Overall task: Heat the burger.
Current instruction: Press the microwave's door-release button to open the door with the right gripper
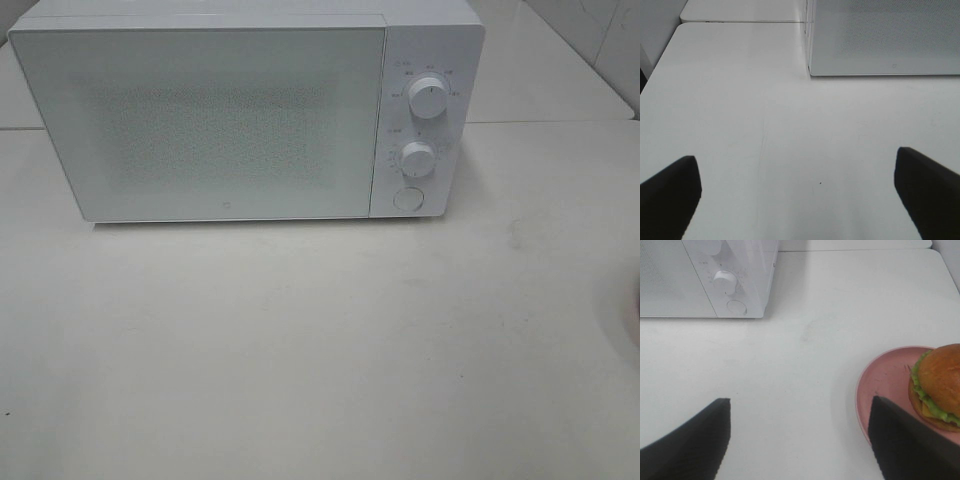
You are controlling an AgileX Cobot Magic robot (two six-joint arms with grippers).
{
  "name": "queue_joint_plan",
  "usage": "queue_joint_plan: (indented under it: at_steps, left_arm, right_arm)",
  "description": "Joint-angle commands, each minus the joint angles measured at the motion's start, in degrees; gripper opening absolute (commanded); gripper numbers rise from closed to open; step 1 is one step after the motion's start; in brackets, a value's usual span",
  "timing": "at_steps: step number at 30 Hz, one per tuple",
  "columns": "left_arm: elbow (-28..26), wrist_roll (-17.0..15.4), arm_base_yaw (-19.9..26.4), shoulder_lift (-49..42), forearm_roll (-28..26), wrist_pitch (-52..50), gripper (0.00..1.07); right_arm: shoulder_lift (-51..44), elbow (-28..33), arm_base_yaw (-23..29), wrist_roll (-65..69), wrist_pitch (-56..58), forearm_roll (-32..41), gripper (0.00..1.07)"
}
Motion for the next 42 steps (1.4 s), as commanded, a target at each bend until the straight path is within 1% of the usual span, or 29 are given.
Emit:
queue_joint_plan:
  at_steps: [1,3,4,7,14,15,17,18,22,24,25,27,28,30,31,32,34,36,37,38,40,41,42]
  left_arm:
    - [0.23,-0.29,-0.17,-1.6,-0.11,-0.57,0.98]
    - [0.23,-0.29,-0.17,-1.6,-0.11,-0.57,0.98]
    - [0.23,-0.29,-0.17,-1.6,-0.11,-0.57,0.98]
    - [0.23,-0.29,-0.17,-1.6,-0.11,-0.57,0.98]
    - [0.23,-0.29,-0.17,-1.6,-0.11,-0.57,0.98]
    - [0.23,-0.29,-0.17,-1.6,-0.11,-0.57,0.98]
    - [0.23,-0.29,-0.17,-1.6,-0.11,-0.57,0.98]
    - [0.23,-0.29,-0.17,-1.6,-0.11,-0.57,0.98]
    - [0.23,-0.29,-0.17,-1.6,-0.11,-0.57,0.98]
    - [0.23,-0.29,-0.17,-1.6,-0.11,-0.57,0.98]
    - [0.23,-0.29,-0.17,-1.6,-0.11,-0.57,0.98]
    - [0.23,-0.29,-0.17,-1.6,-0.11,-0.57,0.98]
    - [0.23,-0.29,-0.17,-1.6,-0.11,-0.57,0.98]
    - [0.23,-0.29,-0.17,-1.6,-0.11,-0.57,0.98]
    - [0.23,-0.29,-0.17,-1.6,-0.11,-0.57,0.98]
    - [0.23,-0.29,-0.17,-1.6,-0.11,-0.57,0.98]
    - [0.23,-0.29,-0.17,-1.6,-0.11,-0.57,0.98]
    - [0.23,-0.29,-0.17,-1.6,-0.11,-0.57,0.98]
    - [0.23,-0.29,-0.17,-1.6,-0.11,-0.57,0.98]
    - [0.23,-0.29,-0.17,-1.6,-0.11,-0.57,0.98]
    - [0.23,-0.29,-0.17,-1.6,-0.11,-0.57,0.98]
    - [0.23,-0.29,-0.17,-1.6,-0.11,-0.57,0.98]
    - [0.23,-0.29,-0.17,-1.6,-0.11,-0.57,0.98]
  right_arm:
    - [1.32,-0.34,-0.23,-0.11,-2.52,0.06,0.75]
    - [4.3,-0.34,-0.23,-0.11,-5.61,0.06,0.75]
    - [4.3,-0.34,-0.23,-0.11,-5.61,0.06,0.75]
    - [9.57,-0.34,-0.23,-0.11,-11.75,0.06,0.75]
    - [15.93,-0.34,-0.23,-0.11,-18.68,0.06,0.75]
    - [18.33,-0.34,-0.23,-0.11,-21.03,0.06,0.75]
    - [19.54,-0.34,-0.23,-0.11,-22.06,0.06,0.75]
    - [21.72,-0.34,-0.23,-0.11,-24.69,0.06,0.75]
    - [24.92,-0.34,-0.23,-0.11,-28.36,0.06,0.75]
    - [28.13,-0.34,-0.23,-0.11,-32.31,0.06,0.75]
    - [28.13,-0.34,-0.23,-0.11,-32.31,0.06,0.75]
    - [31.05,-0.34,-0.23,-0.29,-37.01,0.0,0.75]
    - [31.05,-0.34,-0.23,-0.29,-37.01,0.0,0.75]
    - [34.03,-0.34,-0.23,-1.38,-41.2,-0.4,0.75]
    - [34.03,-0.34,-0.23,-1.38,-41.2,-0.4,0.75]
    - [36.27,-0.34,-0.23,-2.23,-44.23,-0.34,0.75]
    - [37.18,-0.34,-0.23,-2.92,-45.15,-0.34,0.75]
    - [40.34,-0.34,-0.23,-4.7,-49.9,-0.17,0.75]
    - [40.34,-0.34,-0.23,-4.7,-49.9,-0.17,0.75]
    - [42.46,-0.34,-0.23,-5.79,-52.94,-0.06,0.75]
    - [43.6,-0.34,-0.23,-6.25,-54.6,0.4,0.75]
    - [45.61,-0.34,-0.23,-6.93,-57.58,1.72,0.75]
    - [45.61,-0.34,-0.23,-6.93,-57.58,1.72,0.75]
